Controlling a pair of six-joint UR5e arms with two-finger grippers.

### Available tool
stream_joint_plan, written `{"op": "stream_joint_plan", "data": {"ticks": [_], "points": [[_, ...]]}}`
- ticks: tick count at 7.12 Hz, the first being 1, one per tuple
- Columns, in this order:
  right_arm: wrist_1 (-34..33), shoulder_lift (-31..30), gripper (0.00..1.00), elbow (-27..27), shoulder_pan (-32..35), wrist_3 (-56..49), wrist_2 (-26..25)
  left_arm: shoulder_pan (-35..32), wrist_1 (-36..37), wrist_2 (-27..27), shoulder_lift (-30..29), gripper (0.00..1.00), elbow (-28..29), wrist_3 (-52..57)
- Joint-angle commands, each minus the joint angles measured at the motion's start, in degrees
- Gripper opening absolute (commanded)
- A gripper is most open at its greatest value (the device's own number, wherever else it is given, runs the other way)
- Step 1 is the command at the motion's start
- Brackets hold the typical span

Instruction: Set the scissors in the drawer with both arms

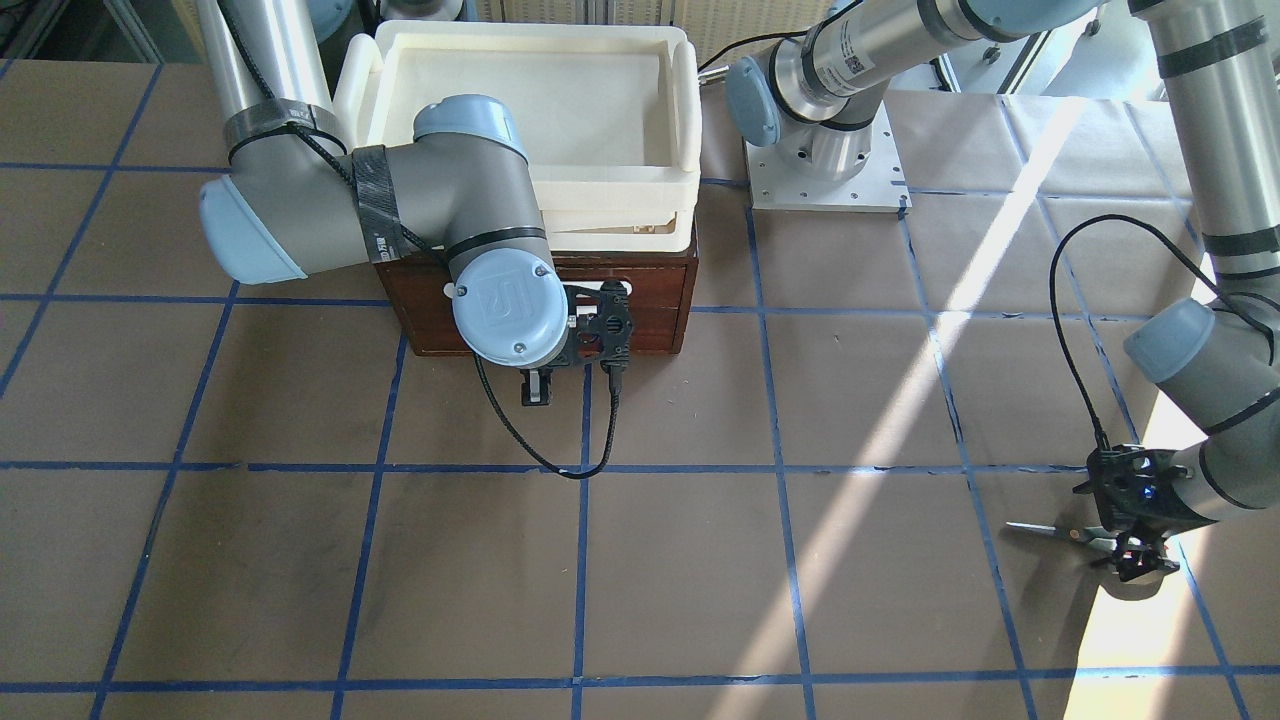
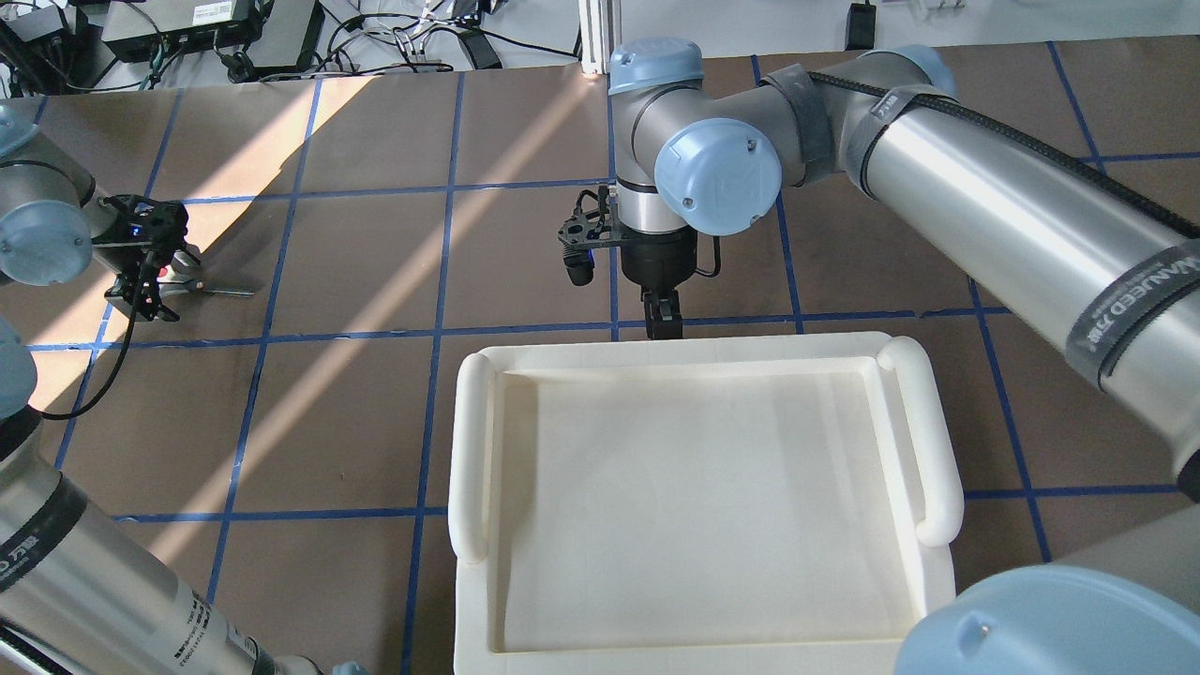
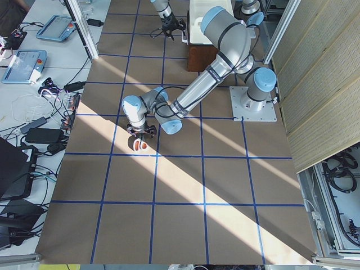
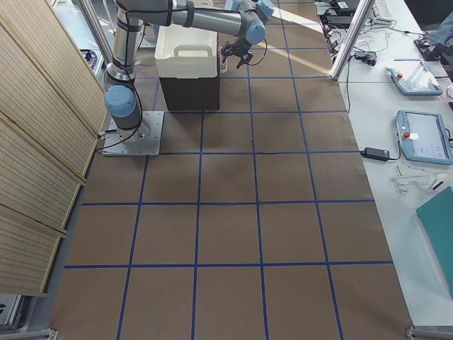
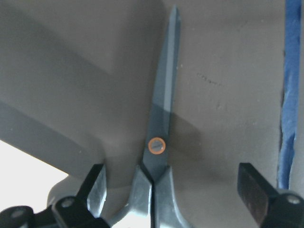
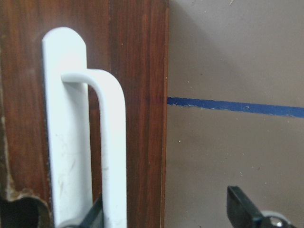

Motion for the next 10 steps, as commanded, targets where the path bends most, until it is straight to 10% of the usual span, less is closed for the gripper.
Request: {"op": "stream_joint_plan", "data": {"ticks": [1, 4, 7, 10], "points": [[-0.3, 0.0, 0.81, -0.2, 0.0, 0.0, -1.3, 0.0, 0.0, 0.2, -0.1, 0.94, 0.0, 0.5], [-1.5, 0.0, 0.77, -3.6, -0.2, -0.1, -2.1, 0.0, 0.6, 0.6, 0.0, 0.67, 0.0, 1.7], [-9.3, 0.3, 0.77, -3.8, -0.7, 0.0, -2.4, -0.1, 2.0, 0.6, 0.3, 0.00, 0.0, 3.3], [-18.1, 1.6, 0.77, -4.0, -0.7, 0.3, -4.6, -0.1, 1.7, 0.7, 0.5, 0.00, 0.0, 3.3]]}}
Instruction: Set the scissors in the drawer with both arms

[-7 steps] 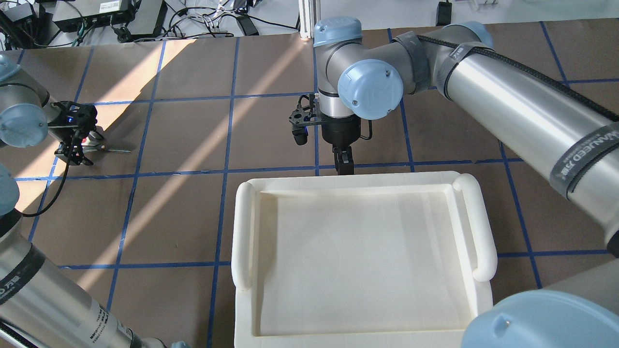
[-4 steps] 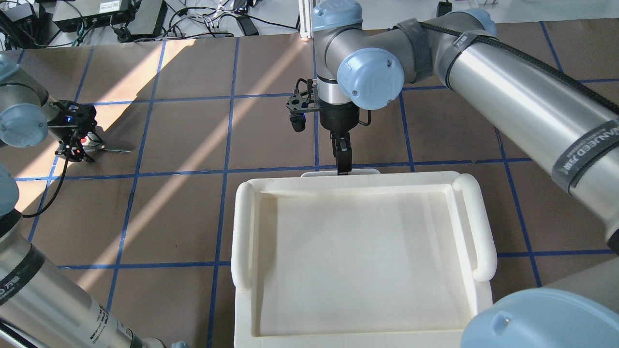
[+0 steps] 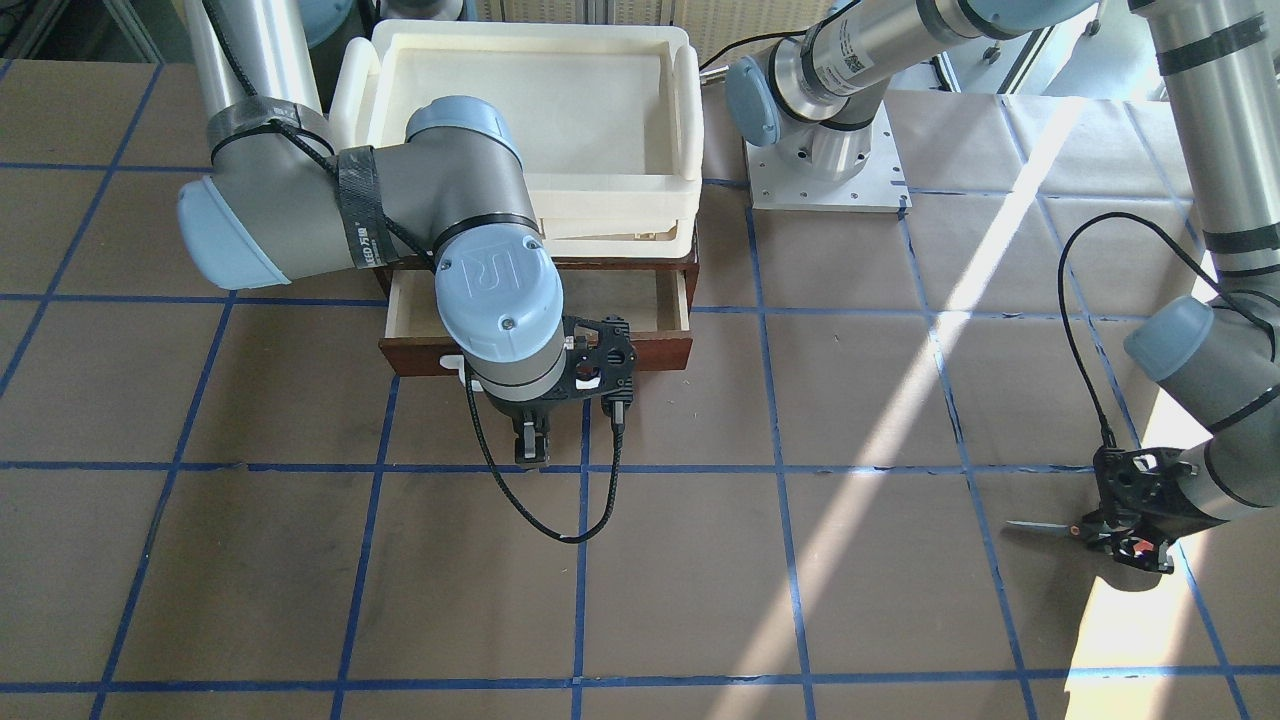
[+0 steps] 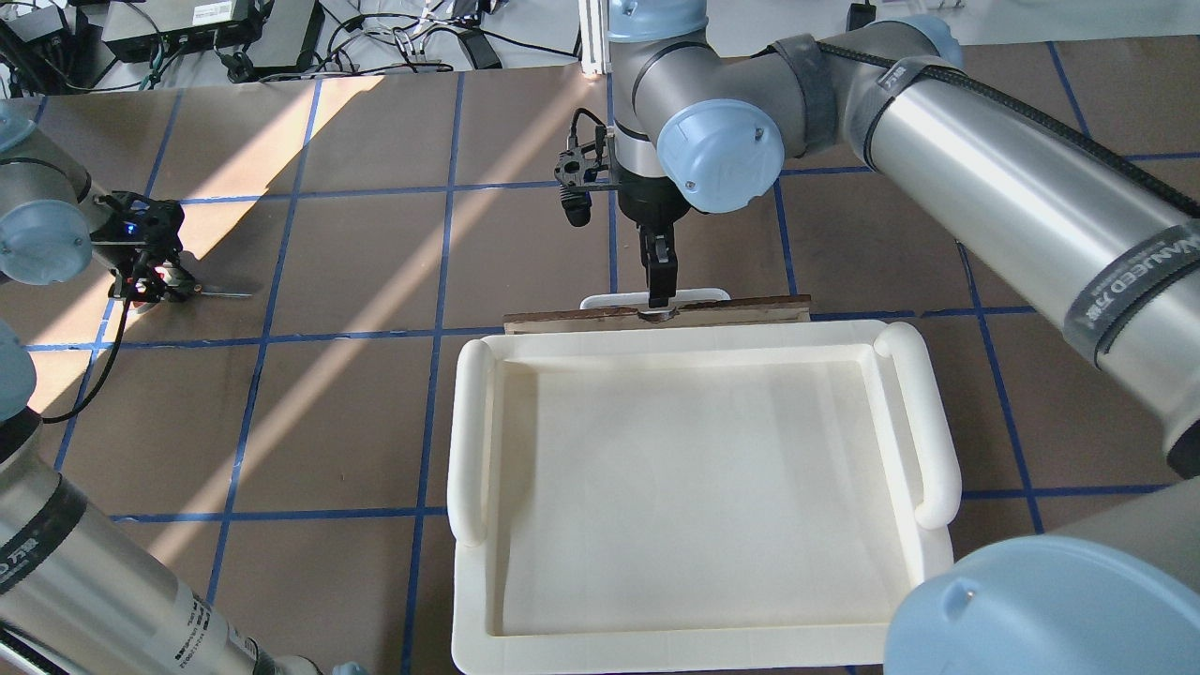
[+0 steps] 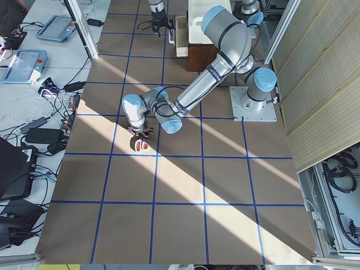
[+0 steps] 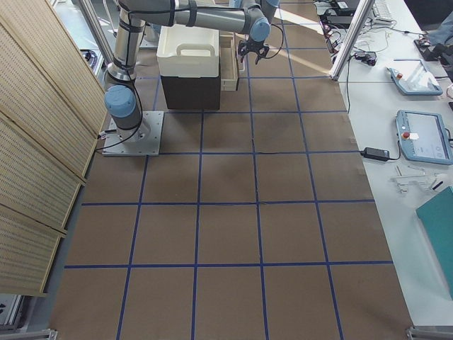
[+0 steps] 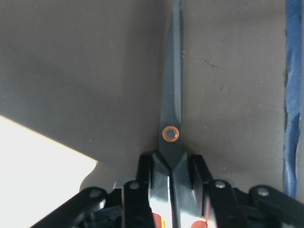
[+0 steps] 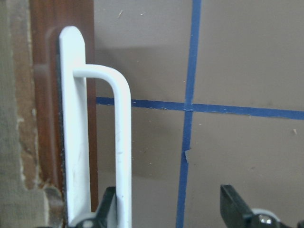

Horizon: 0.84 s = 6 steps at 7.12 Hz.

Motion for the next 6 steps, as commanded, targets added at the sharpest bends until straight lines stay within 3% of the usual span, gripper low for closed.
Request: {"op": "stream_joint_plan", "data": {"ticks": [1, 6], "points": [[-6.3, 0.7, 0.77, -0.1, -0.1, 0.2, -1.8, 0.0, -0.3, -0.1, 0.5, 0.00, 0.1, -0.1], [-11.2, 1.5, 0.79, -0.2, -0.1, 0.2, -3.2, -3.7, -2.5, -0.4, 6.9, 0.00, 0.6, -0.4]]}}
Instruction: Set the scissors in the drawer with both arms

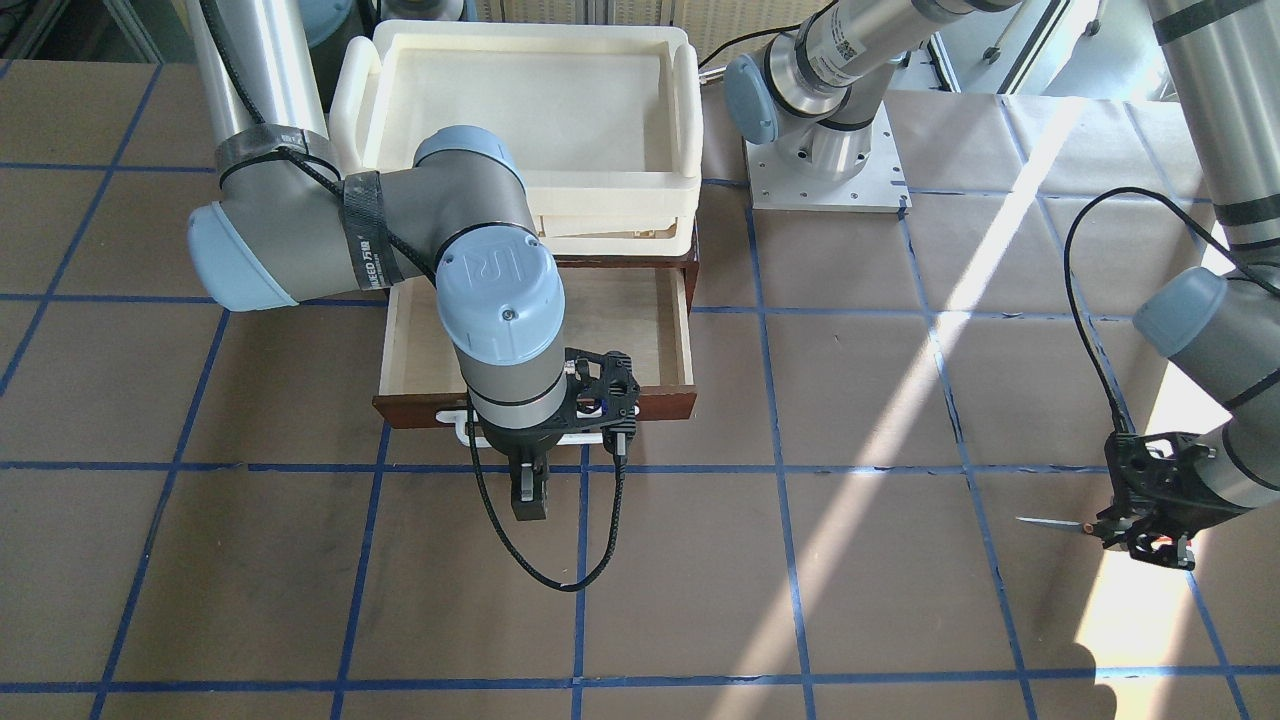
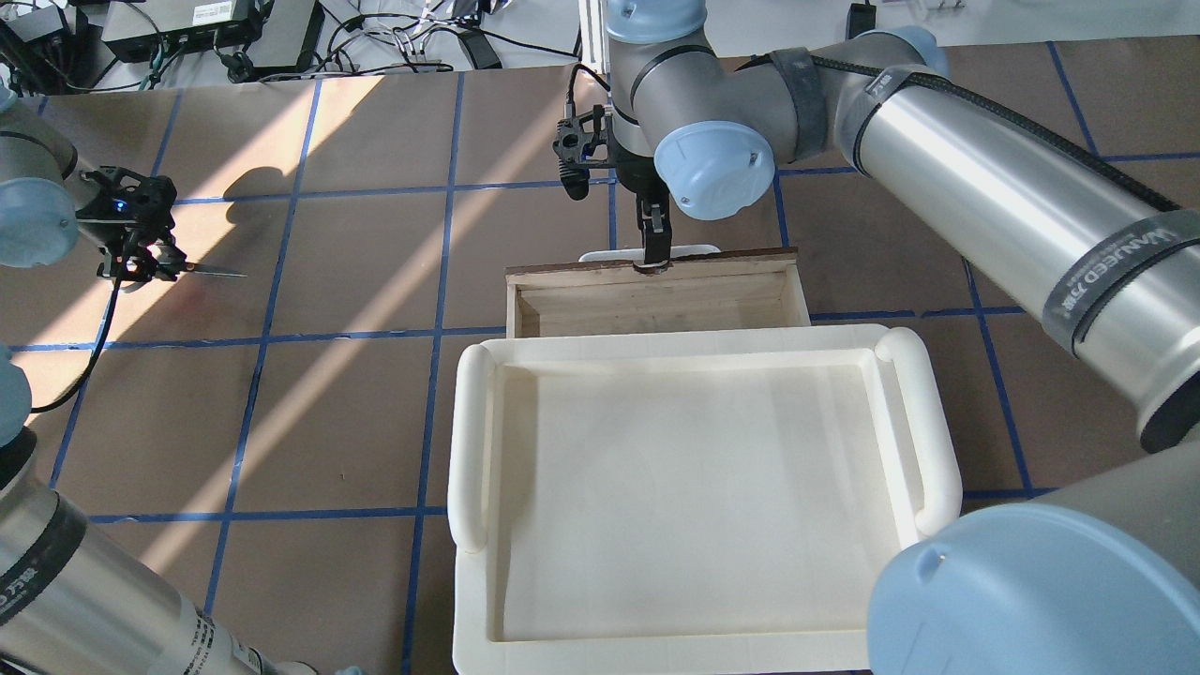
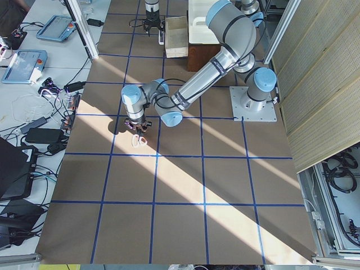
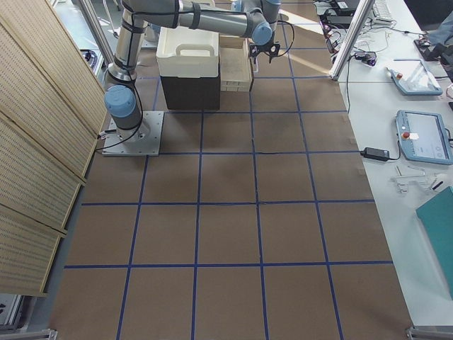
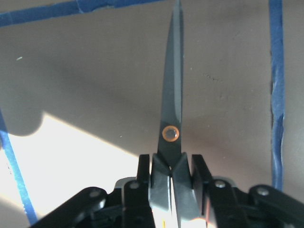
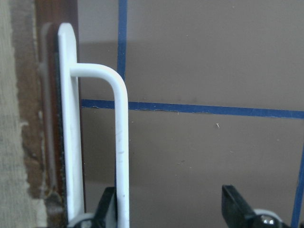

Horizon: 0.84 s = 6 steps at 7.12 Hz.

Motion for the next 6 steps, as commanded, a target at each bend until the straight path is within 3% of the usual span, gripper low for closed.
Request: {"op": "stream_joint_plan", "data": {"ticks": [1, 3, 4, 6], "points": [[-0.6, 0.0, 0.80, -0.2, 0.0, 1.2, -0.1, -3.8, -3.0, 0.0, 4.2, 0.00, 0.6, -1.0], [-3.7, 0.0, 0.83, -0.1, 0.1, 0.9, -0.2, -8.0, -4.6, 0.0, 7.6, 0.00, 0.6, -2.7], [-4.1, 0.0, 1.00, 0.0, 0.1, 1.9, -0.2, -9.5, -5.4, 0.5, 9.1, 0.00, 0.6, -6.8], [-4.1, -1.2, 1.00, -0.2, 0.1, 6.6, -2.5, -13.2, -8.6, 0.2, 11.3, 0.00, 0.6, -8.7]]}}
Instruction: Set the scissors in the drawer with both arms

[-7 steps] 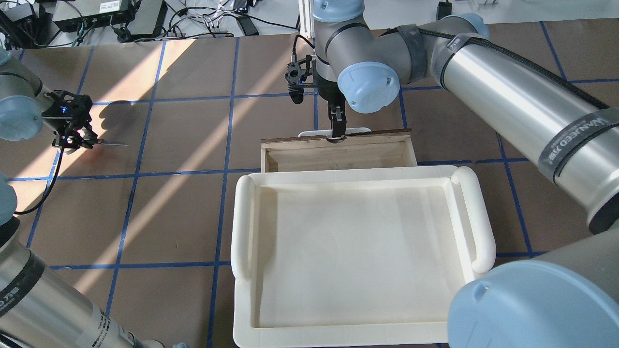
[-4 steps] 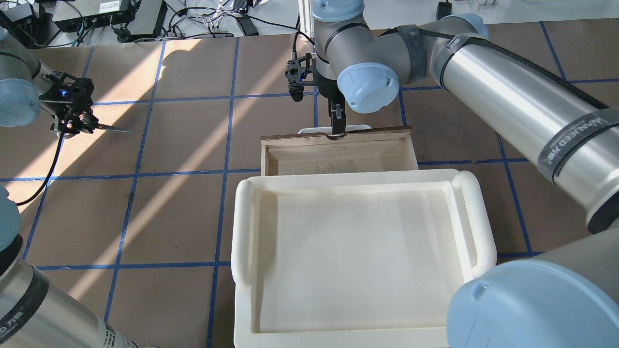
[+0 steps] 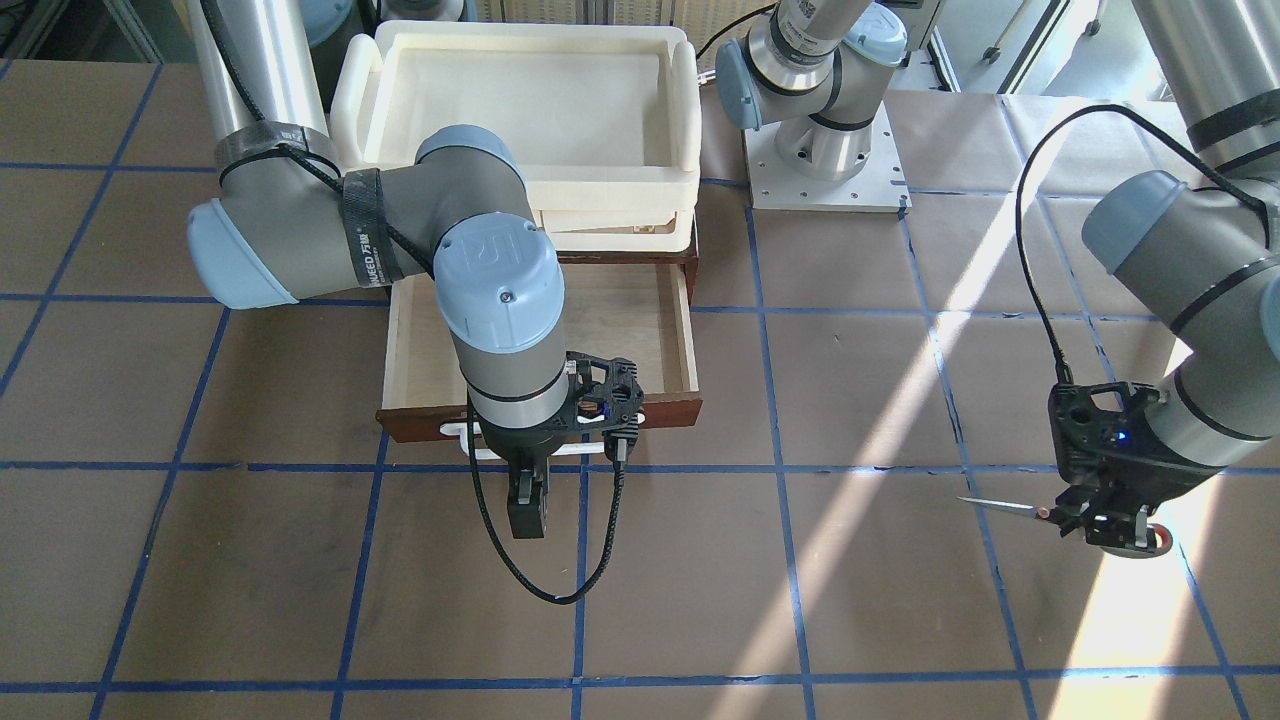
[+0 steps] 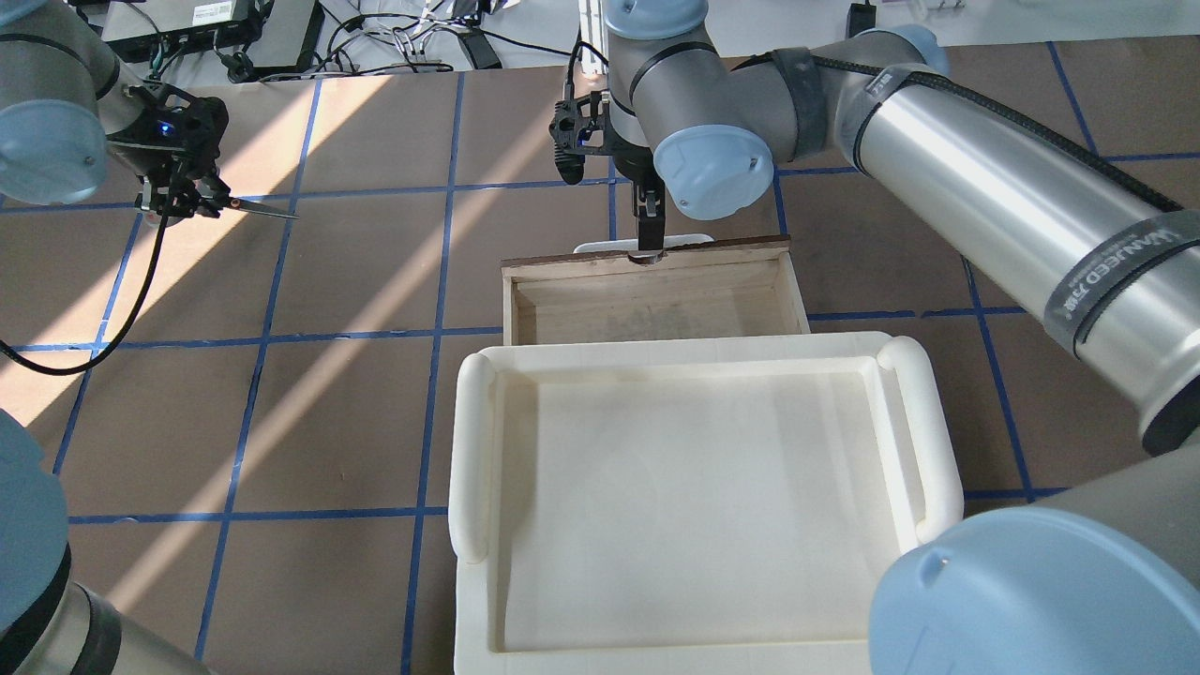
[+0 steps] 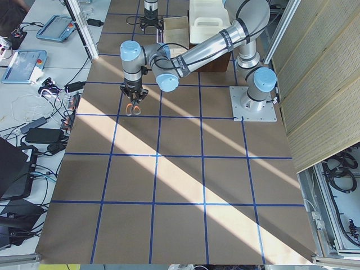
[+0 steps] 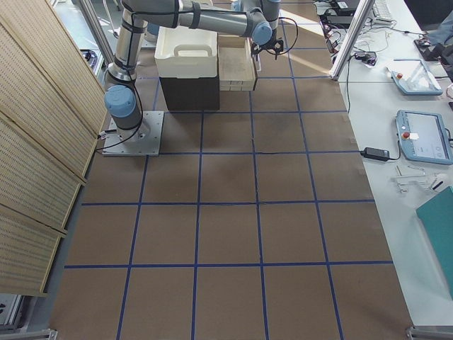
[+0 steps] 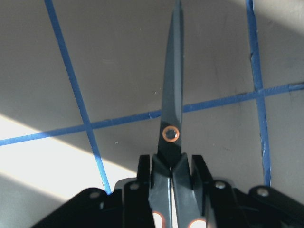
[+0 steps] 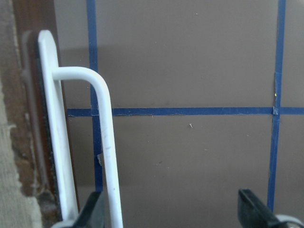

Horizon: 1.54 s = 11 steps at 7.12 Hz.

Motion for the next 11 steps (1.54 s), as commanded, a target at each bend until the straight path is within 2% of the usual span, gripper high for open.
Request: {"op": "stream_joint_plan", "data": {"ticks": [1, 3, 4, 7, 9, 11], "points": [[0.1, -3.1, 1.00, -0.3, 0.0, 4.3, -2.9, -3.8, -3.7, -0.2, 3.0, 0.00, 0.0, -4.6], [2.1, -8.0, 1.00, 0.2, -0.3, 17.5, -5.1, -8.2, -6.8, -0.2, 5.3, 0.00, 0.0, -9.1], [5.6, -11.1, 1.00, 0.6, -0.7, 24.1, -5.3, -9.8, -7.3, -0.4, 5.9, 0.00, 0.0, -11.8], [21.8, -21.1, 1.00, 0.6, -5.7, 41.8, -4.6, -18.2, -10.7, -1.9, 8.5, 0.00, -0.1, -24.6], [26.7, -24.4, 1.00, 0.8, -6.2, 56.5, -4.5, -25.5, -11.4, -1.9, 8.7, 0.00, -0.1, -36.1], [29.1, -25.7, 1.00, 1.0, -6.3, 68.8, -0.5, -33.4, -11.3, -1.7, 8.4, 0.00, -0.1, -46.7]]}}
